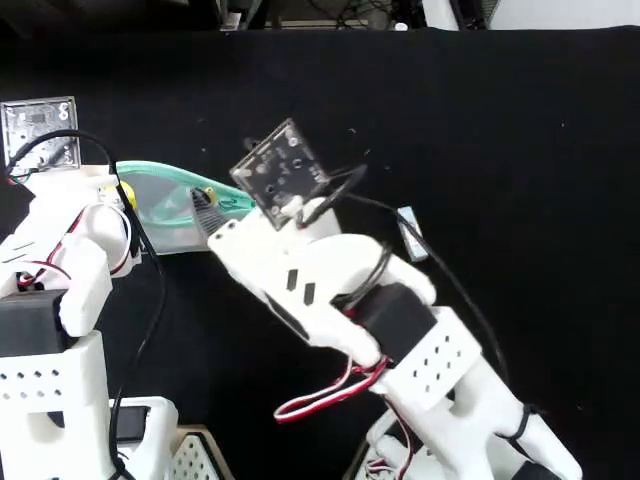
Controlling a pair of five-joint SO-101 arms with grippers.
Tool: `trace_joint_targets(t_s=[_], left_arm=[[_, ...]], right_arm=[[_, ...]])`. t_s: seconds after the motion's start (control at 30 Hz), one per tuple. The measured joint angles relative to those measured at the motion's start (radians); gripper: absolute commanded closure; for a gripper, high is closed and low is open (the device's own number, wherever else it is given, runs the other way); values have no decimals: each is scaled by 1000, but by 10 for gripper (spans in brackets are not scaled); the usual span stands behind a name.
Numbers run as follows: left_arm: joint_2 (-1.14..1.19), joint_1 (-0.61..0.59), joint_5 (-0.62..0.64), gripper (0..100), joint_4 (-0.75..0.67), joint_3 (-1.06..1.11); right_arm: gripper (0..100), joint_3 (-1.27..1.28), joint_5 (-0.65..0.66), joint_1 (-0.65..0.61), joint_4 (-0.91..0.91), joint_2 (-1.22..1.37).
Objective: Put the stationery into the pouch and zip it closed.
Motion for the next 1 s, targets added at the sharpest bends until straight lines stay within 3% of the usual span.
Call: trace_joint_targets(t_s=[0.33, 0.8, 1.0], left_arm=[[0, 0, 0, 968, 0, 0], [0, 0, 0, 968, 0, 0], [0, 0, 0, 968, 0, 0]], right_arm=[[727, 0, 0, 2, 18, 0], [727, 0, -2, 146, -52, 0], [727, 17, -2, 150, -54, 0]])
